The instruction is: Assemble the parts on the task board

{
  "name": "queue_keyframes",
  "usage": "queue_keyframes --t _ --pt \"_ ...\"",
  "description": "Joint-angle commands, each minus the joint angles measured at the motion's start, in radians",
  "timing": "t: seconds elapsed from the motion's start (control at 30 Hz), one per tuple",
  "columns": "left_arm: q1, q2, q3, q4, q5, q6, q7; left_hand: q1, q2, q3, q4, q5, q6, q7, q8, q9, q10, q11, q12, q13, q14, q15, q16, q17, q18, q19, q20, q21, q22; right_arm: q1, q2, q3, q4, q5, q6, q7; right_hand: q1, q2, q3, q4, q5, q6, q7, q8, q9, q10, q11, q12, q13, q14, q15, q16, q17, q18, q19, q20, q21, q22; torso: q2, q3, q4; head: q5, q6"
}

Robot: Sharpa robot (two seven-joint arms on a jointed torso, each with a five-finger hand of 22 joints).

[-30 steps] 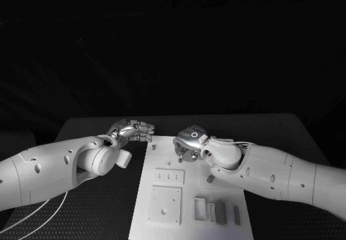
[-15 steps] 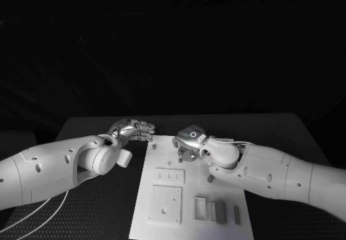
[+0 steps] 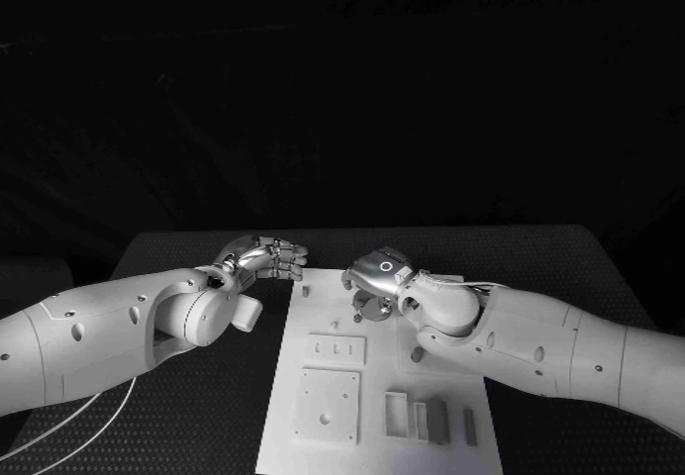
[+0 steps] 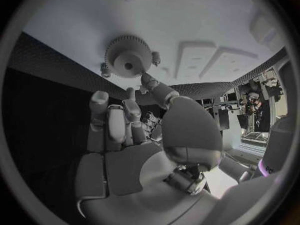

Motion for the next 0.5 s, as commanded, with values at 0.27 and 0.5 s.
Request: queue_keyframes --t 0.27,0.5 --pt "0.001 -0.002 0.001 0.004 0.002 0.009 0.007 -0.002 -0.001 -0.003 -0.001 0.003 -0.007 0.003 -0.004 0.001 0.001 0.006 -0.006 0.002 0.0 0.007 -0.006 0.002 0.017 -0.008 0.001 -0.007 0.002 0.0 -0.063 0.001 0.073 0.044 -0.074 0.012 -0.003 -0.048 0.006 0.056 0.004 -0.028 0.009 -0.015 -0.008 -0.013 0.008 -0.008 -0.011 -0.012 0.01 -0.003 -0.015 0.03 0.005 -0.006 -0.008 0.004 0.0 0.001 -0.0028 0.003 0.0" --pt "0.001 -0.004 0.001 0.007 0.002 0.004 0.009 -0.002 -0.001 -0.003 -0.001 0.003 -0.007 0.003 -0.004 0.001 0.001 0.006 -0.007 0.002 0.0 0.007 -0.006 0.002 0.017 -0.008 0.001 -0.007 0.002 0.0 -0.116 0.001 0.107 0.064 -0.035 0.012 0.001 -0.065 0.005 0.073 0.004 -0.031 0.01 -0.017 -0.009 -0.016 0.009 -0.008 -0.013 -0.014 0.011 -0.003 -0.019 0.03 0.005 -0.006 -0.009 0.005 0.0 0.0015 -0.0025 -0.004 0.004"
